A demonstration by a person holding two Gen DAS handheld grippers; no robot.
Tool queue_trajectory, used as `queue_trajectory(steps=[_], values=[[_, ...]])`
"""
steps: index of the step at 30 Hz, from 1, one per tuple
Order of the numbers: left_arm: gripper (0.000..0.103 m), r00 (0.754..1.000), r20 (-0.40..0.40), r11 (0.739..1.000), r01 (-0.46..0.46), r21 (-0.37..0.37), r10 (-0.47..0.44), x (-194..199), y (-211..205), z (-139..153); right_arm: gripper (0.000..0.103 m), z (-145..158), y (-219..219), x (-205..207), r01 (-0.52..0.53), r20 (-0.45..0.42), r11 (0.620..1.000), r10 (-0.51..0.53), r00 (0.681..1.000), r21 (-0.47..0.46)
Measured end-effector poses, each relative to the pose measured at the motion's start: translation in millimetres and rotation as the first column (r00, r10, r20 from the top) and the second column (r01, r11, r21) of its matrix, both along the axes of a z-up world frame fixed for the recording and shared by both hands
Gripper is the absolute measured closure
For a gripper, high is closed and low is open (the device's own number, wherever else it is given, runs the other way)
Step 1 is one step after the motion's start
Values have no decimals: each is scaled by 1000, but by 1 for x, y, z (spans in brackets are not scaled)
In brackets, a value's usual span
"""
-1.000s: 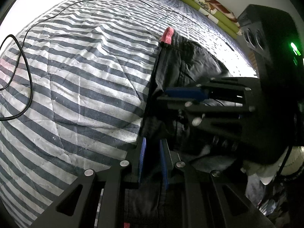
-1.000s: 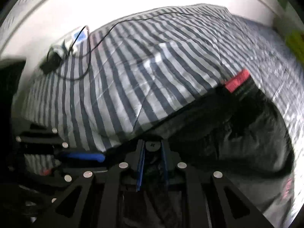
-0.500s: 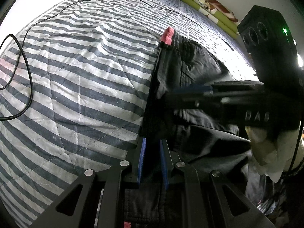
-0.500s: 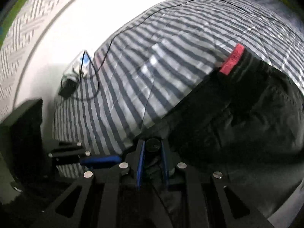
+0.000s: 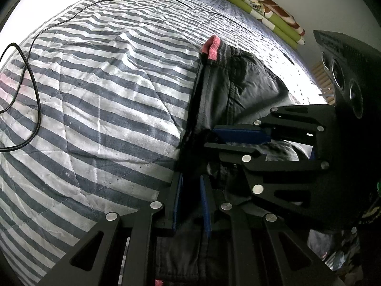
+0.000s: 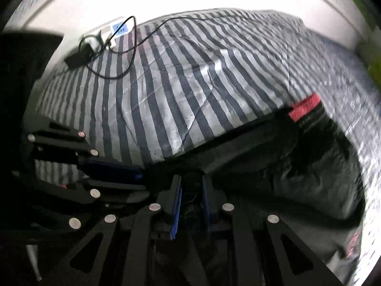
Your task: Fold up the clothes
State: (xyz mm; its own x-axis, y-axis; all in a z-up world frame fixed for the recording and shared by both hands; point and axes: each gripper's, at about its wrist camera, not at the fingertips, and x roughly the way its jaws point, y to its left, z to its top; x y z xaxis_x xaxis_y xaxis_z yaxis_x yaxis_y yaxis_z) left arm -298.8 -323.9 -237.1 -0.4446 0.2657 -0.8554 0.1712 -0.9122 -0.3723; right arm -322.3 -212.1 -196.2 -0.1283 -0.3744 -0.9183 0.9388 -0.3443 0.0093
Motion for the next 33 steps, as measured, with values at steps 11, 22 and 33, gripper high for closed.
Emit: queue_trajectory(steps=[11,22,33], values=[[87,1000,-1,1000,-1,0,1,2,1,0,77,8,1,-22,85,-37,995,-87,996,-58],[87,1000,-1,1000,0,0,0,6,0,1,73,43,24,-33,129,27,981,-127,992,-147],[87,1000,-1,1000,-1,0,1,9,0,2,74,7,8,-24,104,90,991,-96,991,-87]])
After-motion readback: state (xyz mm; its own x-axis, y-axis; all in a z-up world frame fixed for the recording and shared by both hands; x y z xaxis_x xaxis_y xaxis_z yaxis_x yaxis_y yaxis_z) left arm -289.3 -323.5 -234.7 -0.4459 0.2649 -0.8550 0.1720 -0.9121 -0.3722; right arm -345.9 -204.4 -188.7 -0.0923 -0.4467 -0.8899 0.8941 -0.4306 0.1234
